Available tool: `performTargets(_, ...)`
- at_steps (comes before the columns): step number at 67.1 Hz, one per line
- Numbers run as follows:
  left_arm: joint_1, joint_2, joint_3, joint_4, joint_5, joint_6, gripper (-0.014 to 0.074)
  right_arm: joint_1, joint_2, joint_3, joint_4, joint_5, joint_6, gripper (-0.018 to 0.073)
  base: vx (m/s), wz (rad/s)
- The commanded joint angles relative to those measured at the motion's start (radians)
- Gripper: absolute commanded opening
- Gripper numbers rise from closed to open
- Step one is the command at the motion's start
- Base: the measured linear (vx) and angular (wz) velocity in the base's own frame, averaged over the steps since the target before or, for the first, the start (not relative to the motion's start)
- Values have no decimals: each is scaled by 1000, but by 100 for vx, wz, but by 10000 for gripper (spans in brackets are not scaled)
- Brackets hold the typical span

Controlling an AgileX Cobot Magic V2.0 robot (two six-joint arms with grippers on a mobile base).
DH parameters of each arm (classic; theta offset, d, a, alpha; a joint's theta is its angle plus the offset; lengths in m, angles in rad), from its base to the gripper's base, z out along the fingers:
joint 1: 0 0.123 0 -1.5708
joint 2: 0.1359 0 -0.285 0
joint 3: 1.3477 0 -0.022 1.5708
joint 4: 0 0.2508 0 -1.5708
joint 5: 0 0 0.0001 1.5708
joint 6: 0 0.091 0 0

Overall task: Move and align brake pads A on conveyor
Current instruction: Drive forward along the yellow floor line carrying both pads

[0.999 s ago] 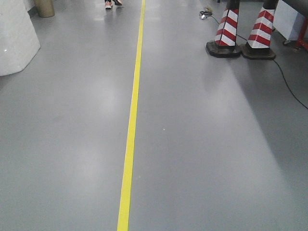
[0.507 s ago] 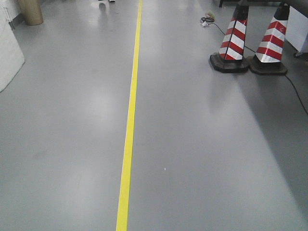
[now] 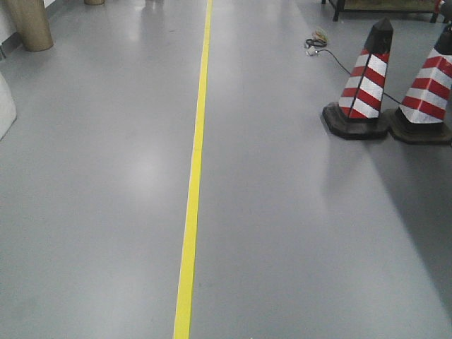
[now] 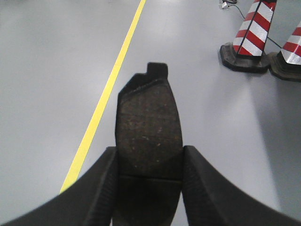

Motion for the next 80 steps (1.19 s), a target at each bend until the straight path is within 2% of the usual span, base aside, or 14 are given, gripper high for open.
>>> performTargets(1,0,15,-25,11,-91,-3,-6,-1,7,-32,-3,-96,-10,-7,84,3)
performTargets(43,0,16,-25,9,-91,-3,-6,-1,7,-32,-3,-96,-10,-7,82,0)
performTargets(80,0,16,-25,4,-93,-3,-6,-1,7,-32,-3,-96,-10,-7,68,-3)
